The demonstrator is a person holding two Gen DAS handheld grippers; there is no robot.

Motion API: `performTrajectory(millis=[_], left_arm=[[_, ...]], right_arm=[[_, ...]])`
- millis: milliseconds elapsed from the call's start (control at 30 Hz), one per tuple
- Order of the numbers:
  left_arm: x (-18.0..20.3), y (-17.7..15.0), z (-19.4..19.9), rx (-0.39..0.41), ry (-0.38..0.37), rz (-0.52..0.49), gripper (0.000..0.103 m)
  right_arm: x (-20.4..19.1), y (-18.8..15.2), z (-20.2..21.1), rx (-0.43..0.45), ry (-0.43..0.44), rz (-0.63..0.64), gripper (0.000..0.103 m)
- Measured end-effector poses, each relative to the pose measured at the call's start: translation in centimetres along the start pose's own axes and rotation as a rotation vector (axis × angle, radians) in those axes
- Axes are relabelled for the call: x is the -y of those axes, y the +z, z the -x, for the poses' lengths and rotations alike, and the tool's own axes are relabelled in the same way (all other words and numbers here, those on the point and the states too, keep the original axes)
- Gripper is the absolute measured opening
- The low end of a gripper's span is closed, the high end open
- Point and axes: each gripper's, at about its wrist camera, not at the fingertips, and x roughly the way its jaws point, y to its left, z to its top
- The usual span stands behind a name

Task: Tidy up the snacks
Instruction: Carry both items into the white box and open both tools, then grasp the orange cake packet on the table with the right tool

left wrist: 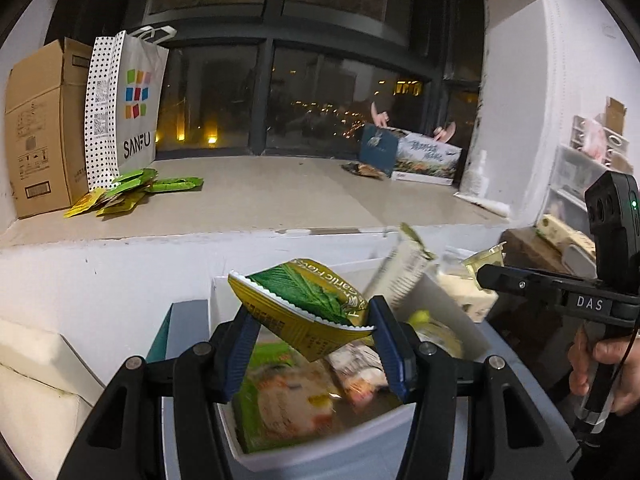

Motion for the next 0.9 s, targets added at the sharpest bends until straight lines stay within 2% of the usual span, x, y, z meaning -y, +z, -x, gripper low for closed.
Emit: performTrajectory(millis=[67, 100, 133, 167, 200, 233, 300, 400, 600, 733, 900], left_arm=[[-0.4, 0.4, -1.1, -0.020, 0.009, -0.011, 0.061], [-0.5, 0.5, -1.7, -0.043, 0.025, -0.020, 0.071], [-0.6, 0.6, -2.3, -0.065, 0.061, -0.024, 0.099], [-0.7, 0.5, -2.6, -0.068, 0.084, -0.018, 0.102], [-0.9, 0.3, -2.7, -0.071, 0.073, -0.011, 0.103], [-1.1, 0.2, -2.8, -0.073, 0.062, -0.003, 0.103], [-1.4, -0.1, -2.8, -0.078, 0.053, 0.015, 0.103], [-1.4, -0.4, -2.8, -0.089, 0.043, 0.022, 0.103], [-0.4, -0.6, -1.7, -0.073, 0.029, 0.007, 0.103], [0.5, -0.9, 0.3, -0.042, 0.017, -0.006, 0.103], [2.4, -3.5, 4.7, -0.003, -0.008, -0.036, 0.103]], right_arm=[[0.6, 1.0, -1.7, -0.026, -0.028, -0.013, 0.033], [0.8, 1.2, -2.1, -0.032, -0.033, -0.013, 0.035], [1.1, 1.5, -2.7, -0.046, -0.030, -0.013, 0.036], [1.3, 1.7, -3.1, -0.060, -0.020, -0.017, 0.048], [1.6, 1.9, -3.6, -0.082, -0.008, -0.020, 0.087], [1.8, 2.0, -4.1, -0.105, -0.019, -0.028, 0.102], [2.2, 2.1, -3.4, -0.058, -0.068, -0.060, 0.103], [2.4, 2.2, -2.4, -0.021, -0.048, -0.074, 0.103], [1.6, 2.5, -0.7, 0.006, -0.075, -0.036, 0.103], [0.7, 2.2, 0.9, 0.020, -0.062, 0.004, 0.103], [-0.5, 0.4, 3.9, 0.034, -0.010, 0.062, 0.103]])
